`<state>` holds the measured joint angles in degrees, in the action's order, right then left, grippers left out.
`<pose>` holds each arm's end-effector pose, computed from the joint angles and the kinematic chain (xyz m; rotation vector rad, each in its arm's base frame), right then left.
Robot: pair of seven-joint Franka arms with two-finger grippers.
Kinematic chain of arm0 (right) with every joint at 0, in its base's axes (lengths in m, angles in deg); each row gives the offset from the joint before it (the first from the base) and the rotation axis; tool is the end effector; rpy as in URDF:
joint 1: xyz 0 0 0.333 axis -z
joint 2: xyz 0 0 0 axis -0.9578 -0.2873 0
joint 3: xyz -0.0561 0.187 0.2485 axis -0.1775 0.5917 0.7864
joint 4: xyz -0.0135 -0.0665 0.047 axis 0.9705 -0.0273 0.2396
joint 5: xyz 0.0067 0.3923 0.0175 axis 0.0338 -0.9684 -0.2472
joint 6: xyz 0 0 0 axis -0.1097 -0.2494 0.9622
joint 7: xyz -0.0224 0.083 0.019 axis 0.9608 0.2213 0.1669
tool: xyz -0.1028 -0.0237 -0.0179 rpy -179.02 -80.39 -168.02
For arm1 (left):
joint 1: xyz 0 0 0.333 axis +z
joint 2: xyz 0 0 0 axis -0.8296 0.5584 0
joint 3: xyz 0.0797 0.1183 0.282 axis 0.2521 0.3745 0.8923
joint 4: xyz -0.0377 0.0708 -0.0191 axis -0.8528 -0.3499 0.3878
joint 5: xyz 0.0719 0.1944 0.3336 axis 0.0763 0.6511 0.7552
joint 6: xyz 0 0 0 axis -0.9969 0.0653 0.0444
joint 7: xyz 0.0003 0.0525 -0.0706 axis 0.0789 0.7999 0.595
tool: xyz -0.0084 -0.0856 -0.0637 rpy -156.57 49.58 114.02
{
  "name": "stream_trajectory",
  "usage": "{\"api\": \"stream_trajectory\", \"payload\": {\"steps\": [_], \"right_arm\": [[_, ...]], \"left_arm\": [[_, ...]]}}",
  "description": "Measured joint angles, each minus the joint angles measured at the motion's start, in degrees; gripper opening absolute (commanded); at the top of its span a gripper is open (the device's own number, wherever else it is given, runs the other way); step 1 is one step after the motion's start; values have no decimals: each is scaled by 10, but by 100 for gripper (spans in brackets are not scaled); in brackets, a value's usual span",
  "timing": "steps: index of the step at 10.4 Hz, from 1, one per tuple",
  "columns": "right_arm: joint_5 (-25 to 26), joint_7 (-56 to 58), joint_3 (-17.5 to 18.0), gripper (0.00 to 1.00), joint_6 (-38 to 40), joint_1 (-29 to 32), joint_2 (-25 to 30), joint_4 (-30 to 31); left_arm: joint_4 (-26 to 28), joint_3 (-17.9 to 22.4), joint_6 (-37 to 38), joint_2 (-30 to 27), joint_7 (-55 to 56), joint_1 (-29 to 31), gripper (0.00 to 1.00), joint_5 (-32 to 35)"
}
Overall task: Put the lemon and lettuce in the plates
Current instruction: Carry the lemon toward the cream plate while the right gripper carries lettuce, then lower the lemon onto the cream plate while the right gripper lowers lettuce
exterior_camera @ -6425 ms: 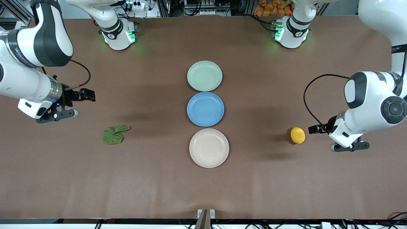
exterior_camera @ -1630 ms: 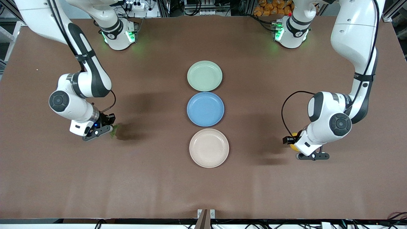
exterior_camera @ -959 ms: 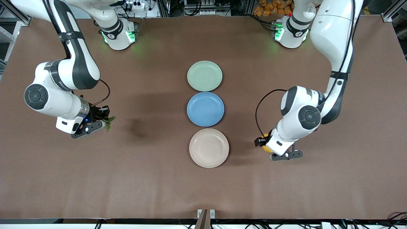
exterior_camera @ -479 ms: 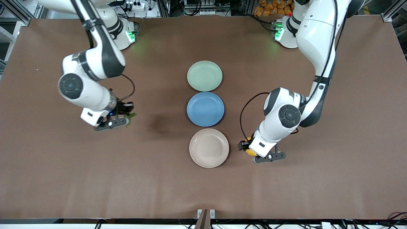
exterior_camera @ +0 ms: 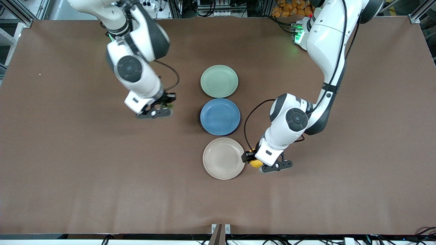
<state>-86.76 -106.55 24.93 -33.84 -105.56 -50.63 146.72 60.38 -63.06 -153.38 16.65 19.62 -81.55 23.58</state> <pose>0.4875 0.3385 0.3851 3.1112 0.0862 -0.2681 0.6643 -0.3604 0.2804 2.8275 0.3292 0.2288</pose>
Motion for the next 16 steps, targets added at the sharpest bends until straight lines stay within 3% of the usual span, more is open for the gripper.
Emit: {"api": "stream_trajectory", "payload": {"steps": [3,6,10,13,14,15,16], "right_arm": [[0,-132,0,0,1,-89,-1,4],[0,-219,0,0,0,-140,-5,5],[7,-324,-1,1,-36,-208,-50,7],[13,-360,-1,9,-48,-227,-72,4],[13,-373,-1,36,-49,-231,-75,-2],[13,-383,-1,99,-49,-234,-80,-9],[14,-397,-1,100,-49,-239,-89,-20]], "left_arm": [[-12,-1,-25,13,20,-21,11,0],[-17,-1,-66,30,35,-53,11,0],[-17,0,-123,70,36,-79,12,0],[-18,1,-147,90,36,-80,13,0],[-18,1,-151,93,36,-81,28,0],[-18,1,-152,95,36,-81,62,0],[-18,2,-152,96,36,-81,85,0]]}}
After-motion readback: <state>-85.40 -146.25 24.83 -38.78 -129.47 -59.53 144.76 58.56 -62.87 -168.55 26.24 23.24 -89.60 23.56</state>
